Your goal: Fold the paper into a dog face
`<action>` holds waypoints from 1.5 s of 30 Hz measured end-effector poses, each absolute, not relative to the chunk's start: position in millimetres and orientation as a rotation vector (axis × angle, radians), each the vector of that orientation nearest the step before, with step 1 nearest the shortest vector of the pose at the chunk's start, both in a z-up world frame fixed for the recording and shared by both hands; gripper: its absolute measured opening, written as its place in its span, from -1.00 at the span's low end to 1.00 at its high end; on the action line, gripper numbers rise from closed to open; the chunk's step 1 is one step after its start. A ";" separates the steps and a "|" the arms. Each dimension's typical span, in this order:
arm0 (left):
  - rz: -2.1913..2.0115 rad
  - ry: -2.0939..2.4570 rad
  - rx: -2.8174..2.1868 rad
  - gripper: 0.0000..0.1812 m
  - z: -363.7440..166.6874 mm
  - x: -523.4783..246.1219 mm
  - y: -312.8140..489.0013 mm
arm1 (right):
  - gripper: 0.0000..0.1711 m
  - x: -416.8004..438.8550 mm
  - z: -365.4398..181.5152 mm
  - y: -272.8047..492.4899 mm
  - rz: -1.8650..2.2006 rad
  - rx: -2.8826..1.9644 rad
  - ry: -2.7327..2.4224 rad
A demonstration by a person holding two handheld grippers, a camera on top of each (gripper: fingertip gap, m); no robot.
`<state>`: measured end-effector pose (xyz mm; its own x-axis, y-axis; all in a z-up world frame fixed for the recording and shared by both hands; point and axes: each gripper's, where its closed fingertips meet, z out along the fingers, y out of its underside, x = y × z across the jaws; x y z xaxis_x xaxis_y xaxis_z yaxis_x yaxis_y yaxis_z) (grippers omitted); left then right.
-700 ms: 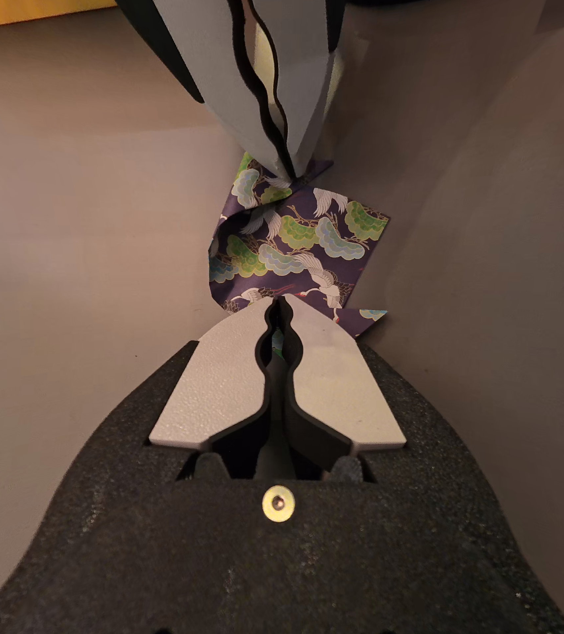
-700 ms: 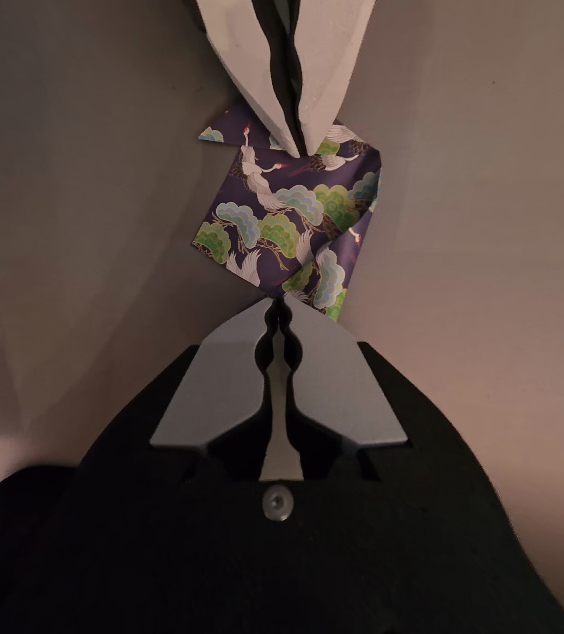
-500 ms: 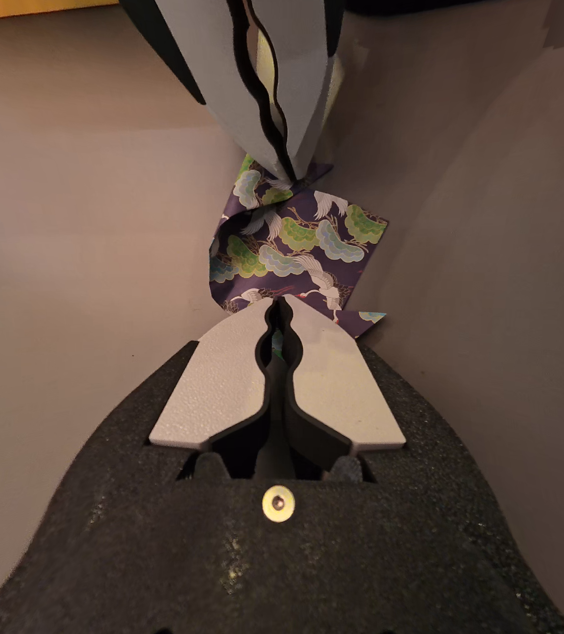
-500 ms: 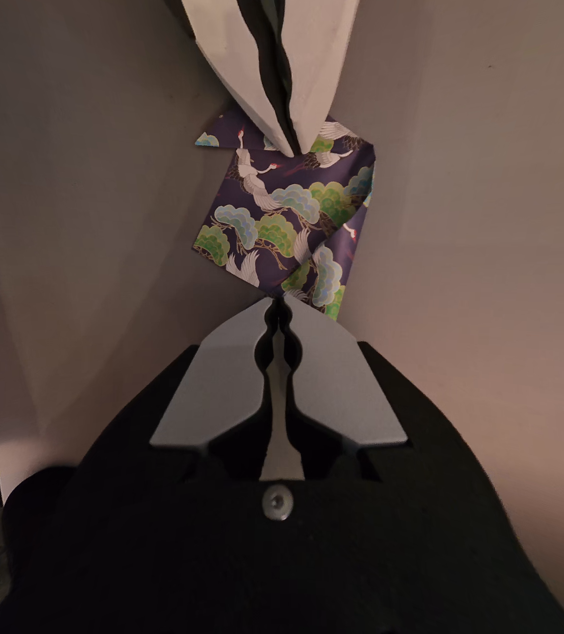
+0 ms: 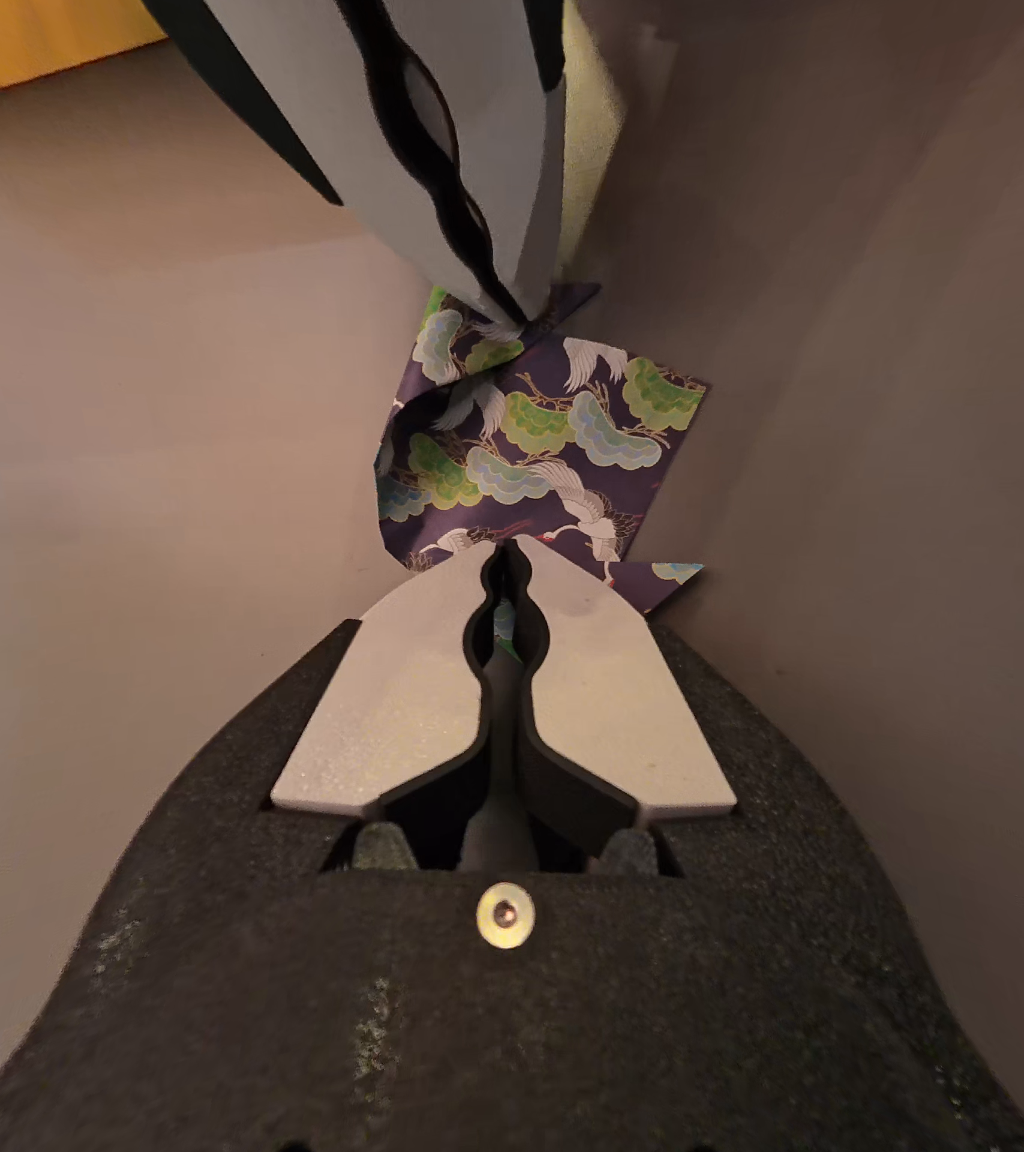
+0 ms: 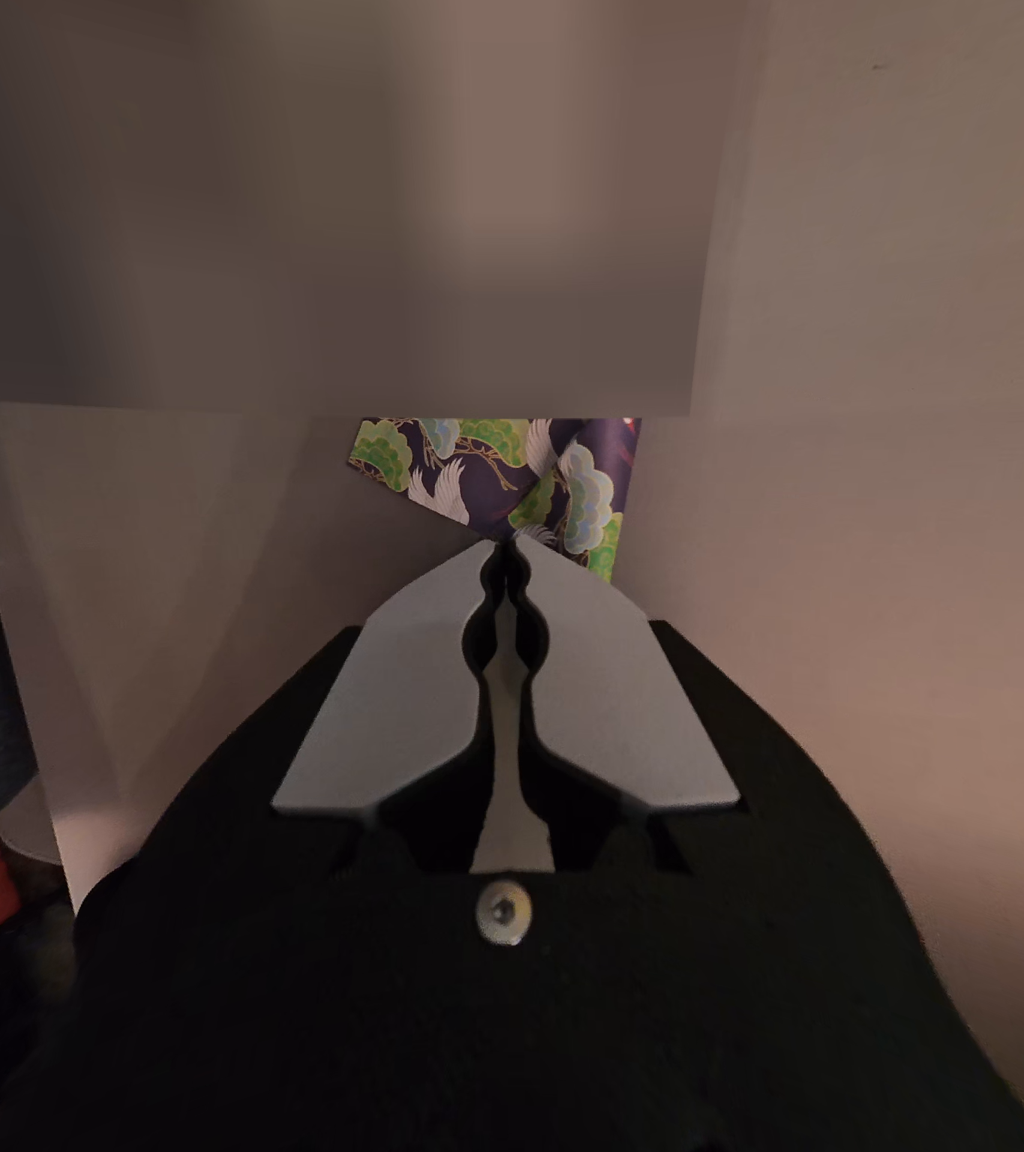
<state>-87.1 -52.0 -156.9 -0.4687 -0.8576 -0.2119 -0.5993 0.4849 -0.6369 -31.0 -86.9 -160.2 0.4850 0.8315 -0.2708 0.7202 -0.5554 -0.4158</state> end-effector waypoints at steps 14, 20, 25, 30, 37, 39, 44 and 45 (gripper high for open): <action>-0.684 2.228 -1.205 -1.00 -157.1 -85.4 -54.9 | -0.97 -31.2 -160.0 -86.1 0.806 -2.712 -0.978; -0.671 2.230 -1.196 -1.00 -157.4 -85.5 -55.5 | -0.97 -31.4 -160.0 -85.8 0.869 -2.801 -0.781; -0.668 2.232 -1.196 -1.00 -157.5 -85.4 -55.7 | -0.97 -31.3 -160.4 -85.8 0.793 -2.837 -0.717; -0.781 2.173 -1.233 -1.00 -150.7 -74.8 -64.9 | -0.96 -31.2 -160.6 -85.7 0.756 -2.845 -0.723; -0.995 1.972 -1.374 -1.00 -130.0 -38.6 -75.1 | -0.97 -30.6 -160.1 -85.0 0.796 -2.843 -0.716; -0.974 1.956 -1.407 -1.00 -134.2 -32.3 -74.1 | -0.97 -30.8 -160.2 -85.2 0.813 -2.841 -0.714; -0.987 1.905 -1.512 -1.00 -139.0 -21.8 -74.6 | -0.97 -30.8 -160.1 -85.2 0.829 -2.838 -0.715; -0.957 1.902 -1.534 -1.00 -142.4 -20.9 -72.0 | -0.97 -30.8 -160.0 -85.2 0.827 -2.837 -0.718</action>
